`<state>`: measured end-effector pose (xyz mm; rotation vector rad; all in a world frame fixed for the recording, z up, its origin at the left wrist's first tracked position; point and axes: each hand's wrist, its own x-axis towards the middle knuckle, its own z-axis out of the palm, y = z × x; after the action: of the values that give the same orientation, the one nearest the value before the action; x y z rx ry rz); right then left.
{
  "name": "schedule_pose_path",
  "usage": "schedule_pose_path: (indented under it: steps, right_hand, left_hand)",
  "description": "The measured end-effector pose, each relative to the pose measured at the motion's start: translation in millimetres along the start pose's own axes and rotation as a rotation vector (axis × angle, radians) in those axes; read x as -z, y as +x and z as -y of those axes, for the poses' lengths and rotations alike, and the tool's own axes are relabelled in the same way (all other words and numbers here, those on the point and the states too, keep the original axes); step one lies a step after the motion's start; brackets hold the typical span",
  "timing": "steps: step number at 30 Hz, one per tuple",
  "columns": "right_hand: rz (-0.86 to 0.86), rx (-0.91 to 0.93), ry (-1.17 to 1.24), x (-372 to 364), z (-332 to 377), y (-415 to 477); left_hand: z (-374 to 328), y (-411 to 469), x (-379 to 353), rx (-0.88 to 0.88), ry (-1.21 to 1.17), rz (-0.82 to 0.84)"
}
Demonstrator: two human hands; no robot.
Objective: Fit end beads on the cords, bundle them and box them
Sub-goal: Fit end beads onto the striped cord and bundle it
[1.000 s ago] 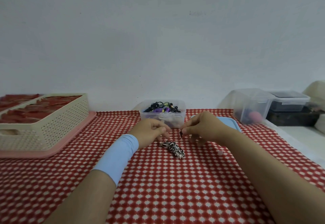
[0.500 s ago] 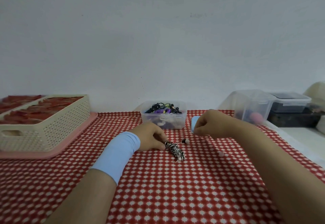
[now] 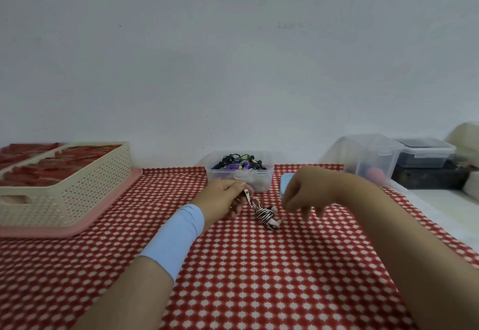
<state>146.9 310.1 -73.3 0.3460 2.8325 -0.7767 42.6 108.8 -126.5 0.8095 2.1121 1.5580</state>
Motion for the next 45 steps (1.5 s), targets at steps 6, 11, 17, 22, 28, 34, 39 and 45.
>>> schedule_pose_path:
  steps: [6, 11, 17, 22, 28, 34, 39, 45]
  right_hand:
    - [-0.223, 0.194, 0.493, -16.5, 12.4, 3.9]
    - [-0.212, 0.205, 0.794, -28.6, 14.1, 9.3]
    - [-0.189, 0.2, 0.912, -36.8, 16.8, 15.8]
    - [-0.129, 0.208, 0.941, -41.5, 14.9, 18.9]
    - [-0.093, 0.21, 0.965, -41.4, 12.0, 20.3]
    - [-0.032, 0.237, 0.957, -38.0, 11.3, 17.2]
    - [-0.048, 0.239, 0.964, -39.0, 12.0, 16.9]
    - [-0.067, 0.209, 0.888, -35.4, 12.9, 14.3]
  left_hand:
    - [8.5, -1.1, -2.1, -0.029, -0.156, 0.019]
    - [10.4, -0.7, -4.1, -0.098, -0.137, -0.079]
    - [8.8, -5.2, -10.1, -0.084, -0.308, -0.063]
    - [11.3, -4.9, -10.1, -0.128, -0.265, -0.091]
    - [7.7, -7.8, -12.2, -0.1, -0.42, -0.024]
    - [6.5, -9.2, -12.0, -0.069, -0.526, 0.021]
    - [3.0, -9.4, -13.4, -0.084, -0.55, 0.022]
    - [-0.2, -8.7, -11.7, -0.099, -0.45, -0.031]
